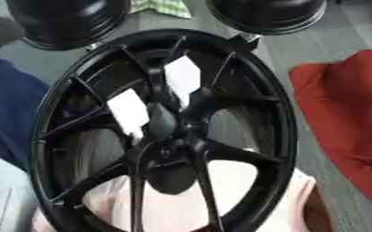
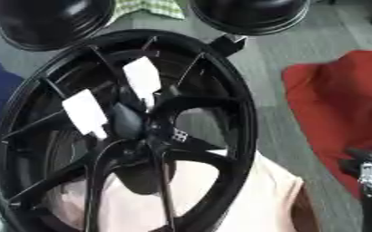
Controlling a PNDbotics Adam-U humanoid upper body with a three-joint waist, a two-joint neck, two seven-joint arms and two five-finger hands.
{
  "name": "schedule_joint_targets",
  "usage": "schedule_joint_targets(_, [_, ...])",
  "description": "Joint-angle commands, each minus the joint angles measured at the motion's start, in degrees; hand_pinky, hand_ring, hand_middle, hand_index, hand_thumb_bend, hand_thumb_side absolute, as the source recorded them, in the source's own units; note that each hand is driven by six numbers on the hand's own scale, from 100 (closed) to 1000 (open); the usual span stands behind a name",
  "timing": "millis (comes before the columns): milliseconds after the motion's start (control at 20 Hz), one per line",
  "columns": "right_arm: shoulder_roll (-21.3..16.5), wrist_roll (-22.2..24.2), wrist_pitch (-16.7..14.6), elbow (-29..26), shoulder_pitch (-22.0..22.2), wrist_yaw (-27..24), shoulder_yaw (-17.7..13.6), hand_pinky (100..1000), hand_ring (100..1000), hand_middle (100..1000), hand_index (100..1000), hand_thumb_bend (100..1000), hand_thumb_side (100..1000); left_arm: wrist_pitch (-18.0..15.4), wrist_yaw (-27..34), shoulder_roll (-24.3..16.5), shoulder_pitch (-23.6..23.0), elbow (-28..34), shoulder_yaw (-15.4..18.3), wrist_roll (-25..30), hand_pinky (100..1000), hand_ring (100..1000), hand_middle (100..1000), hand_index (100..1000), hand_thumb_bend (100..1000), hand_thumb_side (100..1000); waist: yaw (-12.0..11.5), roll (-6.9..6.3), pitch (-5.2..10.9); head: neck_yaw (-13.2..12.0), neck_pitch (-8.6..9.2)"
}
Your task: Pull the pin out of the wheel hub.
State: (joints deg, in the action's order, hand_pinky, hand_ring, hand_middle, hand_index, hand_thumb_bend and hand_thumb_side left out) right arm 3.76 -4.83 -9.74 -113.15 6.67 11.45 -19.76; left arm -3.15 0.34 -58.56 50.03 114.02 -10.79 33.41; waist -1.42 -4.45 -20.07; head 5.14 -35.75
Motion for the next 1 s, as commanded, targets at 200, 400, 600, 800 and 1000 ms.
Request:
schedule_joint_targets(200, [-0.69, 0.08, 0.31, -1.44, 0.32, 0.31, 0.07, 677, 646, 490, 673, 100, 868, -4.87, 2.23, -2.01, 2.64, 0.57, -0.79, 8.37, 786, 725, 691, 796, 411, 352, 0.10, -0.01, 1.29, 0.27, 0.15])
schedule_joint_targets(400, [-0.70, 0.24, 0.40, -1.44, 0.49, 0.36, 0.21, 677, 646, 490, 673, 100, 867, -5.32, 2.95, -1.12, 4.91, 0.57, -2.88, 11.76, 788, 728, 691, 793, 412, 346, 0.35, -0.08, 1.47, 0.34, 0.11])
schedule_joint_targets(600, [-0.68, 0.30, 0.43, -1.44, 0.62, 0.39, 0.30, 677, 646, 490, 674, 100, 869, -3.97, 2.87, 0.22, 7.32, 0.57, -5.80, 15.67, 788, 731, 694, 795, 410, 343, 0.63, -0.16, 1.60, 0.27, -0.07])
schedule_joint_targets(800, [-0.65, 0.30, 0.45, -1.44, 0.73, 0.40, 0.38, 677, 646, 490, 673, 100, 867, -2.02, 2.97, 1.96, 9.53, 0.57, -8.36, 18.12, 785, 730, 697, 797, 405, 327, 0.94, -0.20, 1.68, 0.13, -0.26])
schedule_joint_targets(1000, [-0.63, 0.38, 0.51, -1.44, 0.80, 0.42, 0.51, 677, 646, 490, 673, 100, 867, -0.79, 2.96, 3.91, 11.59, 0.31, -10.85, 18.53, 782, 727, 702, 799, 393, 304, 1.23, -0.22, 1.72, -0.41, -0.20])
